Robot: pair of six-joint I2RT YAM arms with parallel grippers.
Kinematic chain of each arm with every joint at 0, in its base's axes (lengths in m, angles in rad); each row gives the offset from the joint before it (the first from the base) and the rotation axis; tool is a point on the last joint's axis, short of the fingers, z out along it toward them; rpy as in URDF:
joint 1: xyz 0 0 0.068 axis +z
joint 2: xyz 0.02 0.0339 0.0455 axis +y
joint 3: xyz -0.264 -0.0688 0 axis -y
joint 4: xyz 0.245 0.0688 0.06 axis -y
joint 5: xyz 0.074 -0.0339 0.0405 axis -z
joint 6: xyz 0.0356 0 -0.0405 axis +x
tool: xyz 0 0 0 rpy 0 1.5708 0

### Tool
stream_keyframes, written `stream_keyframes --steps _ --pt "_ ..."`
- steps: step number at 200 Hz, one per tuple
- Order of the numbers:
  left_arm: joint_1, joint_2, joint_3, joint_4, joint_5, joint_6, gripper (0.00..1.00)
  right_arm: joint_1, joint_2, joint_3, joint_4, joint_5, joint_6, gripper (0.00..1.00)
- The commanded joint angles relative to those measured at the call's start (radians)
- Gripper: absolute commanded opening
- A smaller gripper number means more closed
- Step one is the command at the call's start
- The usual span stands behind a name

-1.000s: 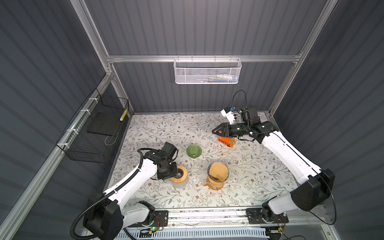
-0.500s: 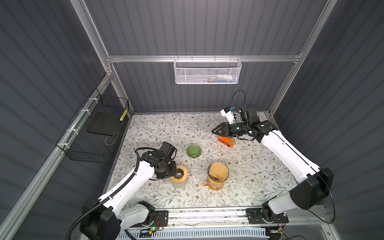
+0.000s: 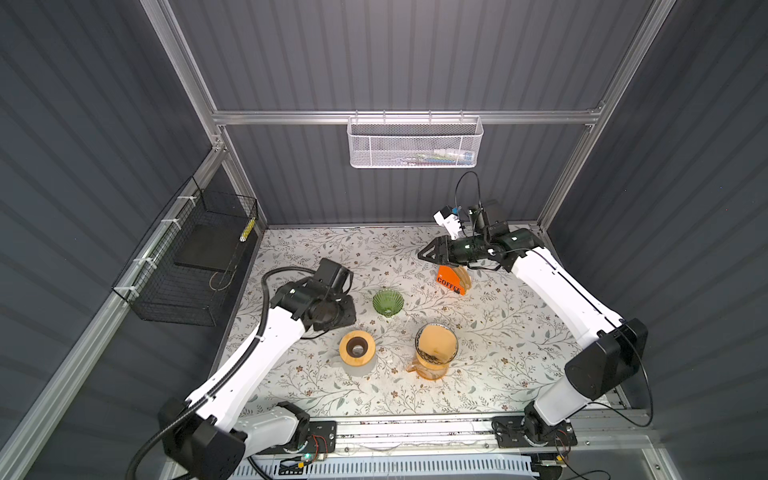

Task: Place the coffee filter in the dripper
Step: 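Move the left gripper to the green ribbed dripper and grasp it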

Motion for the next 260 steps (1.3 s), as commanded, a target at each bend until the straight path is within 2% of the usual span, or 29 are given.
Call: stream_keyframes --steps 1,22,58,157,220,251,260 --pt "-0.006 0.130 0.063 0.121 0.042 0.086 0.39 0.004 0.033 0.030 -0.017 0.019 -0.008 0.41" --pt "-0.007 0.244 0.088 0.208 0.082 0.114 0.39 0.006 0.051 0.029 -0.007 0.030 0.000 0.41" --pt "-0.006 0.387 0.113 0.251 0.085 0.141 0.38 0.006 0.057 0.013 0.033 0.018 0.024 0.41" --pt "-0.006 0.537 0.108 0.344 0.096 0.123 0.30 0.005 0.077 0.038 0.010 -0.006 0.003 0.41" --pt "-0.006 0.554 0.099 0.359 0.086 0.120 0.14 0.005 0.074 0.028 0.010 -0.010 0.007 0.41" --pt "-0.006 0.554 0.098 0.364 0.090 0.115 0.01 0.005 0.069 0.022 0.006 -0.008 0.007 0.41" --pt "-0.006 0.554 0.098 0.363 0.094 0.115 0.00 0.006 0.067 0.019 0.007 -0.007 0.007 0.41"
